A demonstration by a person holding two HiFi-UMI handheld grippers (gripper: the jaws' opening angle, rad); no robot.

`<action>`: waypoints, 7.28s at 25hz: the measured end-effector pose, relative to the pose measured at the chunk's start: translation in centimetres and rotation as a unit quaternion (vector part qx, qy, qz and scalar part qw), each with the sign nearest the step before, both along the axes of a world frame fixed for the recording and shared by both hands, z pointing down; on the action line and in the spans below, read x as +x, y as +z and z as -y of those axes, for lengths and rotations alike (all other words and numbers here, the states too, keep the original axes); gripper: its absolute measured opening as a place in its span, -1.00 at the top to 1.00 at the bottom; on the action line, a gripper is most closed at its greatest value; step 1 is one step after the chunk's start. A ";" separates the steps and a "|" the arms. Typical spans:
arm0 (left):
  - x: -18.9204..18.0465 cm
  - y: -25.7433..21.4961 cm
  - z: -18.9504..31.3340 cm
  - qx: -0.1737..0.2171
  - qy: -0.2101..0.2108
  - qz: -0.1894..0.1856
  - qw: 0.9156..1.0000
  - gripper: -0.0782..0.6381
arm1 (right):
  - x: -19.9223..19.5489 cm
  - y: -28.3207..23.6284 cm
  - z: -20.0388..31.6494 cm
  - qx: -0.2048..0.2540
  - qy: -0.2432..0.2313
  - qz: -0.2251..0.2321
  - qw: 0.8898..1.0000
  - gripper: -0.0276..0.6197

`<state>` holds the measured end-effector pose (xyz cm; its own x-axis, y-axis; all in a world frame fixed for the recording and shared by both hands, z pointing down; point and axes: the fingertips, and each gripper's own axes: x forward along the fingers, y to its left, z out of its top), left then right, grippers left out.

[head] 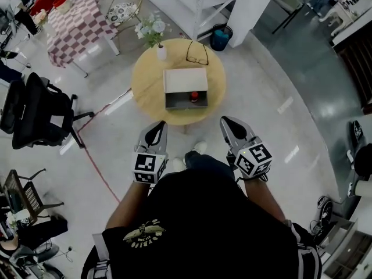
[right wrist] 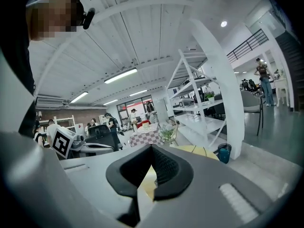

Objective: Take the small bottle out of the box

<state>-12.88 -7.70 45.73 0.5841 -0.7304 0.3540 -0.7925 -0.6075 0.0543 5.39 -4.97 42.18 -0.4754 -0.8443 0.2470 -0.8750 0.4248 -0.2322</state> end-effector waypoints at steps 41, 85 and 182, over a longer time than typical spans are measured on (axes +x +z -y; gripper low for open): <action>-2.0 0.7 -1.1 -0.007 -0.006 -0.023 1.000 0.78 | -3.2 -2.4 0.0 0.021 -0.023 -0.002 1.000 0.89; 10.9 -1.7 10.3 0.006 -0.166 0.044 0.985 0.78 | 9.6 1.7 13.6 -0.008 -0.172 0.091 0.981 0.89; -1.7 23.3 18.4 -0.235 0.037 0.074 0.969 0.78 | -4.1 34.3 22.5 -0.224 -0.070 -0.300 0.925 0.47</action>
